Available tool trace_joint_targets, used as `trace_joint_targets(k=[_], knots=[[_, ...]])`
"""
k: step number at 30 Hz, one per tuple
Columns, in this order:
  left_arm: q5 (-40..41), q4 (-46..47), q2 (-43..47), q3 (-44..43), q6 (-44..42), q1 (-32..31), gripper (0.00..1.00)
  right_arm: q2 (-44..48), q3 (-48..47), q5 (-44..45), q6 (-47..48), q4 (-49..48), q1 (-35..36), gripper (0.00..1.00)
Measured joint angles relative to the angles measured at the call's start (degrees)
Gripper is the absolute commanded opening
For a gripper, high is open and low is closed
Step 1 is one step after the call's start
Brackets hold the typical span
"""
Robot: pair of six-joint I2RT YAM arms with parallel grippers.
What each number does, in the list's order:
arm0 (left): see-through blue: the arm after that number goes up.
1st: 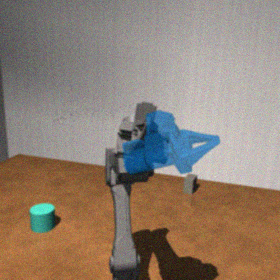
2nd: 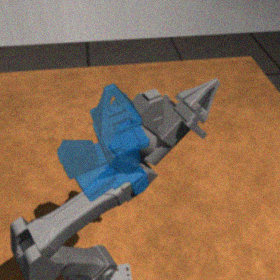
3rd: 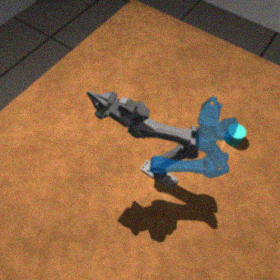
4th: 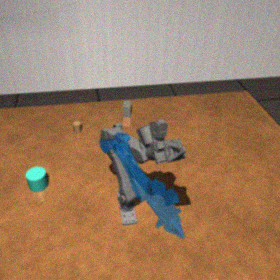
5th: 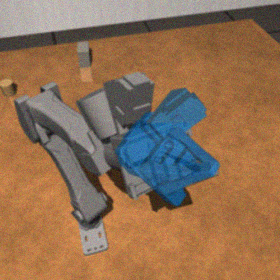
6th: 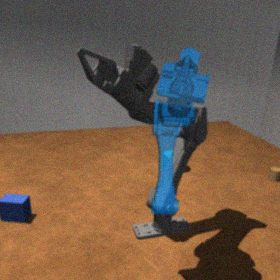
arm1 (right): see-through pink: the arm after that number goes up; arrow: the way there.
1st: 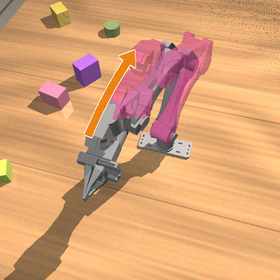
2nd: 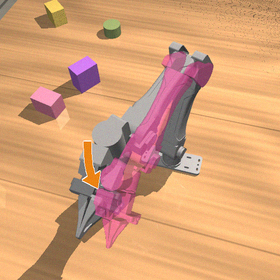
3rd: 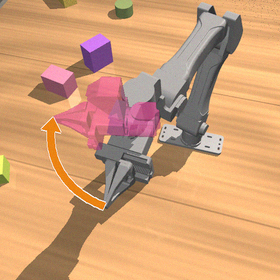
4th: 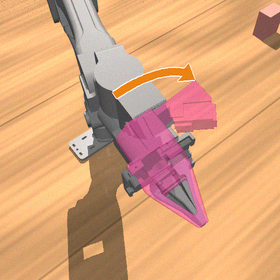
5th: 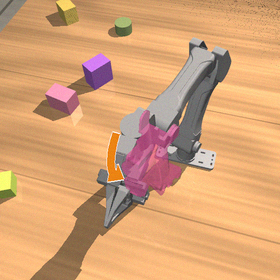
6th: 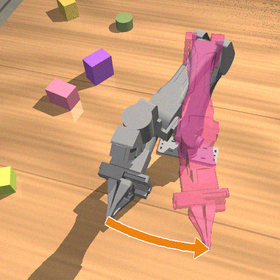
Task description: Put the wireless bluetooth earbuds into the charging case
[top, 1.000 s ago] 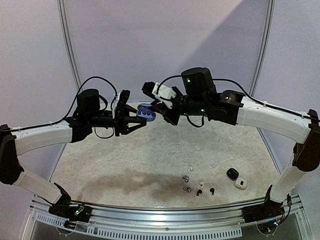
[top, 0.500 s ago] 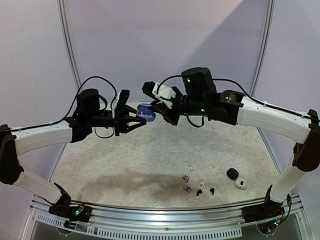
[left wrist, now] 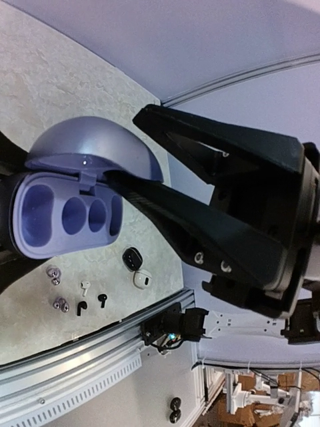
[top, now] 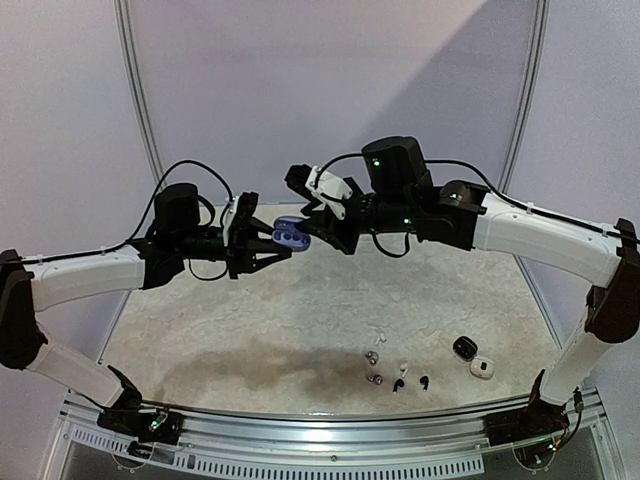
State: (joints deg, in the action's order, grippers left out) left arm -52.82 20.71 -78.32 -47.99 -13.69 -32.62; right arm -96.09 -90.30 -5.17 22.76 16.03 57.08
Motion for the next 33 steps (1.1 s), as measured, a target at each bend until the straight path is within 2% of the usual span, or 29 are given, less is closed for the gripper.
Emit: trace_joint_targets(k=[7,14,24,28,31,33], knots=[[-1.07,-0.24,0.0,0.17,-5.14,0.0,0.0,-0.02,0.04,-4.61,-4.04,0.66,-1.18,0.36],[-1.07,-0.24,-0.02,1.14,-4.9,0.0,0.0,-0.98,0.02,-9.31,-8.7,1.33,-2.93,0.38],[0.22,1.68,-0.17,2.14,2.14,0.0,0.0,-2.78,-2.47,-12.55,-12.46,3.34,-4.72,0.64],[0.9,3.23,-0.87,3.06,5.29,0.0,0.0,-3.21,-4.68,-13.7,-13.42,3.26,-5.14,0.71],[1.31,3.89,-1.81,3.76,7.08,0.0,0.0,-3.45,-6.25,-14.6,-13.88,3.19,-5.16,0.81],[1.73,4.15,-2.03,4.13,8.2,0.0,0.0,-3.52,-7.04,-15.26,-14.6,3.15,-5.2,0.83]])
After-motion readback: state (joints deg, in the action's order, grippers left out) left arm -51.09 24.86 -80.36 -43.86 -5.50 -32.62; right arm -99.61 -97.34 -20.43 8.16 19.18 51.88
